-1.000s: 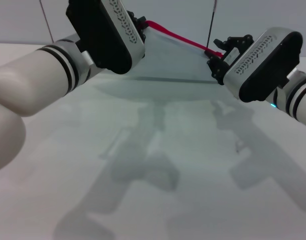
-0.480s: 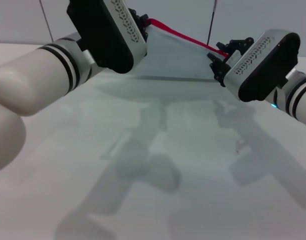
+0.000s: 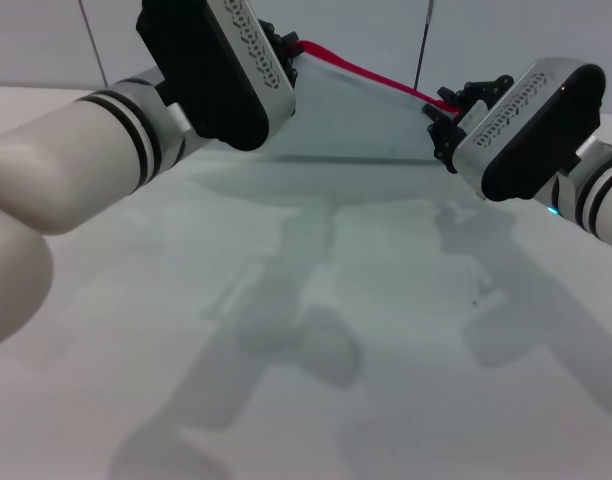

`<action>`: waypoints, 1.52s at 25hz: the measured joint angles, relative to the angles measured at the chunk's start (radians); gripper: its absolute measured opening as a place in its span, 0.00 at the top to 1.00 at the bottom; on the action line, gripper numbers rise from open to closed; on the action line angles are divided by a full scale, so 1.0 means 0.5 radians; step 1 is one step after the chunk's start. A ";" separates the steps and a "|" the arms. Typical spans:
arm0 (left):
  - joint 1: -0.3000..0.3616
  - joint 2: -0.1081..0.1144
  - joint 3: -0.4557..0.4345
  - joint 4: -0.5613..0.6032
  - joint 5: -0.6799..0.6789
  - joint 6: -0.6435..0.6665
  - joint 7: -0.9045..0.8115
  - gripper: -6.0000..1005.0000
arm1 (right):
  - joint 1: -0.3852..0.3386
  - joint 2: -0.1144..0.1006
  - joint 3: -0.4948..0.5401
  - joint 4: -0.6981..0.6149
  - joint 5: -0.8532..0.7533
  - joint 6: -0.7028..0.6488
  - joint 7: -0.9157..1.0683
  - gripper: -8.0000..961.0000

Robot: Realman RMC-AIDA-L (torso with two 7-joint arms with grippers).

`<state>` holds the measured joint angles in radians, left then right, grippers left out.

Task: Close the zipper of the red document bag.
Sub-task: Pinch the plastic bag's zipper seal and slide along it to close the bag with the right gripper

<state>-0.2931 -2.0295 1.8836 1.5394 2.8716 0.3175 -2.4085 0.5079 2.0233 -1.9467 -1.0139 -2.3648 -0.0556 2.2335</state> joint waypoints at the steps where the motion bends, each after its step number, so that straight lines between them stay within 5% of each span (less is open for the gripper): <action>1: -0.001 0.000 0.000 -0.002 0.000 0.000 0.000 0.94 | 0.001 0.000 0.000 0.002 0.001 -0.002 0.001 0.76; 6: -0.004 0.000 0.000 -0.009 0.000 0.005 0.000 0.94 | 0.007 0.000 -0.011 0.009 0.004 -0.003 0.012 0.77; 11: -0.009 0.000 0.000 -0.019 0.000 0.009 0.000 0.94 | 0.010 0.000 -0.018 0.007 0.005 -0.011 0.013 0.89; 38: 0.120 0.000 -0.040 0.066 0.000 -0.006 0.040 0.93 | 0.033 0.000 0.311 0.258 -0.009 0.003 0.002 0.91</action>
<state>-0.2332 -2.0295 1.8633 1.5724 2.8716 0.3146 -2.3884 0.5244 2.0233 -1.7910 -0.8846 -2.3695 -0.0539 2.2345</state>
